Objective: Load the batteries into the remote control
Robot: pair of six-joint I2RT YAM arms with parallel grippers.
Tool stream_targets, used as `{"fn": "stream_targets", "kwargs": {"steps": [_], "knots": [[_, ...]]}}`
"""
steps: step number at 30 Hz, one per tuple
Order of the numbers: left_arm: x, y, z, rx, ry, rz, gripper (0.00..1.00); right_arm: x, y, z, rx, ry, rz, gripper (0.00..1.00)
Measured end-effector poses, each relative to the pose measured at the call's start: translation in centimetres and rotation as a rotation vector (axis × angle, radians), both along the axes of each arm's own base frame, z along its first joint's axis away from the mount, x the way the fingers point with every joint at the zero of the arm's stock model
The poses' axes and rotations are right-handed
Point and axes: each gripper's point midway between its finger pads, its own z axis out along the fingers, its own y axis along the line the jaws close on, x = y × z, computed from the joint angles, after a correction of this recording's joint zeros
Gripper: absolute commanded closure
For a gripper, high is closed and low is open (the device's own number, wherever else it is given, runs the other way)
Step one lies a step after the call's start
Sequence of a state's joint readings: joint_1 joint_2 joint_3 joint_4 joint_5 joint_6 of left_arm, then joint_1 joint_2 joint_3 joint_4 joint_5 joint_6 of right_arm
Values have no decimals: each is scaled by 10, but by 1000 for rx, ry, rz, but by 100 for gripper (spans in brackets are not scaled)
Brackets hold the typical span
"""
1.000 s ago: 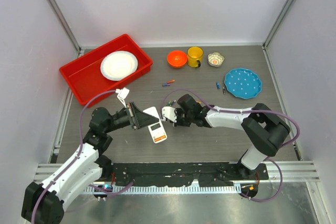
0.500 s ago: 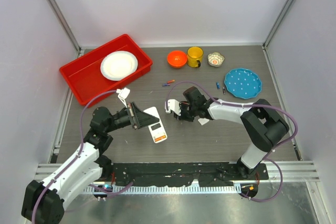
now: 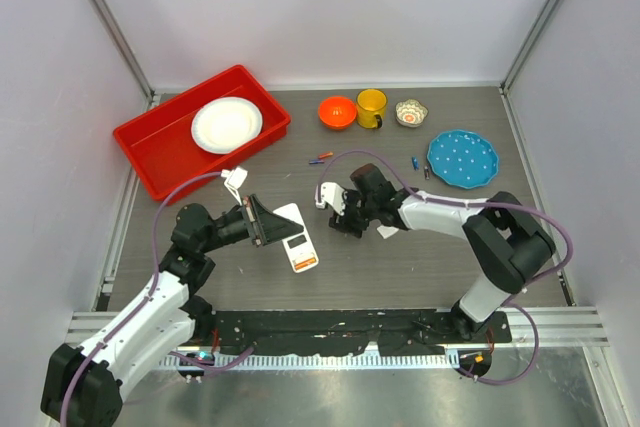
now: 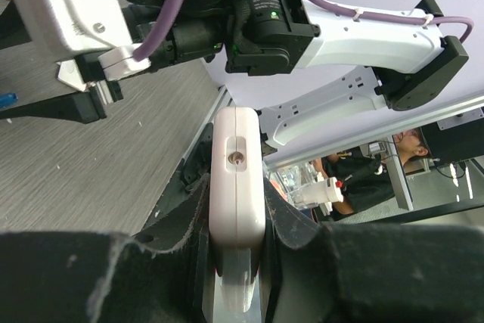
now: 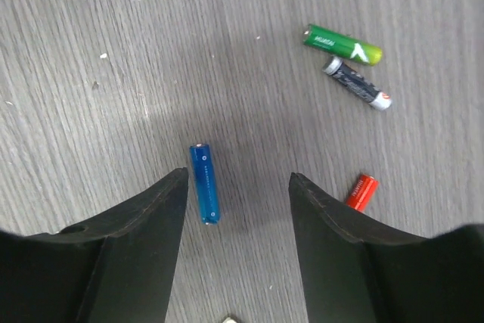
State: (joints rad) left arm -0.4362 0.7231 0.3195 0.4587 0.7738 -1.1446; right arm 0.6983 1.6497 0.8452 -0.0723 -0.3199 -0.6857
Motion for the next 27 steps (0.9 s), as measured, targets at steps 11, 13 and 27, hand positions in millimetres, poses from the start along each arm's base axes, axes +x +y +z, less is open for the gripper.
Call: {"fn": "stream_targets", "kwargs": {"steps": [11, 13, 27], "knots": [[1, 0, -1, 3, 6, 6, 100, 30, 11, 114, 333, -112, -316, 24], [2, 0, -2, 4, 9, 12, 100, 34, 13, 131, 418, -46, -424, 55], [12, 0, -20, 14, 94, 54, 100, 24, 35, 105, 554, 340, -1115, 11]]}}
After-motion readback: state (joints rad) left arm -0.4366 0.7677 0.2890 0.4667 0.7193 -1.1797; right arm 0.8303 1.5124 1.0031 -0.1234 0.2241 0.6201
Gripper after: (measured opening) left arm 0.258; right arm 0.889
